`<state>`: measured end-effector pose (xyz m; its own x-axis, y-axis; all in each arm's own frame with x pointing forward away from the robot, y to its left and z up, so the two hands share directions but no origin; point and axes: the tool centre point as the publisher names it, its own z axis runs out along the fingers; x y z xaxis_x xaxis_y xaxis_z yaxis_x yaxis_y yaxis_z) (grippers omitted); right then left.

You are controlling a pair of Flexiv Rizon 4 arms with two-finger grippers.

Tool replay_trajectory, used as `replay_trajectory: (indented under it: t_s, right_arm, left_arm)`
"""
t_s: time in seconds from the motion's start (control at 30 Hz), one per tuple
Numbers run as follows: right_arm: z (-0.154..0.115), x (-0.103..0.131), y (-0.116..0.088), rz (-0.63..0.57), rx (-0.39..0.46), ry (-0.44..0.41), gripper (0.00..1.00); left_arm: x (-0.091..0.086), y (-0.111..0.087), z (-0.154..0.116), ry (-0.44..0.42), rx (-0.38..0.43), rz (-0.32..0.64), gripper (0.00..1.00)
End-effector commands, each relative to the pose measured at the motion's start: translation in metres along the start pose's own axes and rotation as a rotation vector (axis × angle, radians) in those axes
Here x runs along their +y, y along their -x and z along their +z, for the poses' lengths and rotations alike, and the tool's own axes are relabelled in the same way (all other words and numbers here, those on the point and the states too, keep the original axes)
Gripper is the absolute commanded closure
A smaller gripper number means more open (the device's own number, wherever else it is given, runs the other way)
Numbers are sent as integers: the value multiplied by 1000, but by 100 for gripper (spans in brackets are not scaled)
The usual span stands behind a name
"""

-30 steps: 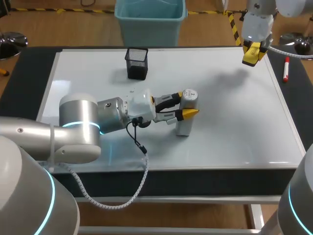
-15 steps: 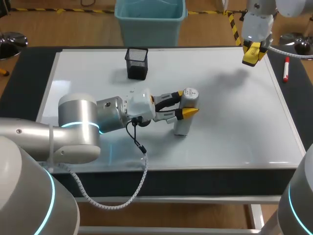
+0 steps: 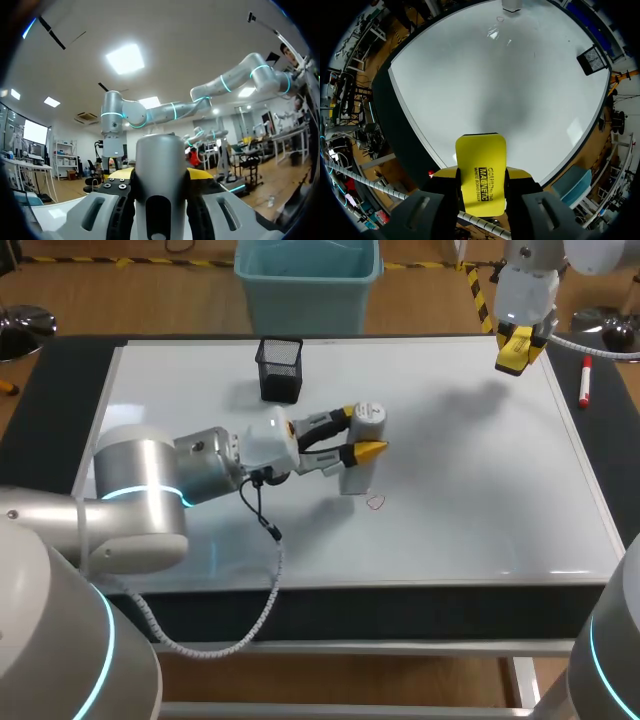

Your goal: Pick up the inspection probe, press it on each red-marked spot on the whiteboard one by one, put down the probe, pick up the eraser, and wipe off all the red marks.

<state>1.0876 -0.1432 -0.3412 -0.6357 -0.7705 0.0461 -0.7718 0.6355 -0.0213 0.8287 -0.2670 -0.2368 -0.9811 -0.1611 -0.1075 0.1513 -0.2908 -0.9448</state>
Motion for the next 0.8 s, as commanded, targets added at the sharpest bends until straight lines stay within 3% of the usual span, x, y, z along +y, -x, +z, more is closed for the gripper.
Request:
replay_trajectory:
  t_s: [0.03,0.5,0.8]
  right_arm:
    - [-1,0,-1,-2,3,-2,100]
    - [-1,0,-1,-2,3,-2,100]
    - [-1,0,-1,-2,3,-2,100]
  left_arm:
    - [-19,0,-24,-1,-34,9,100]
    - [-45,39,-82,-1,-102,44,100]
    - [-53,62,-124,-6,-159,46,100]
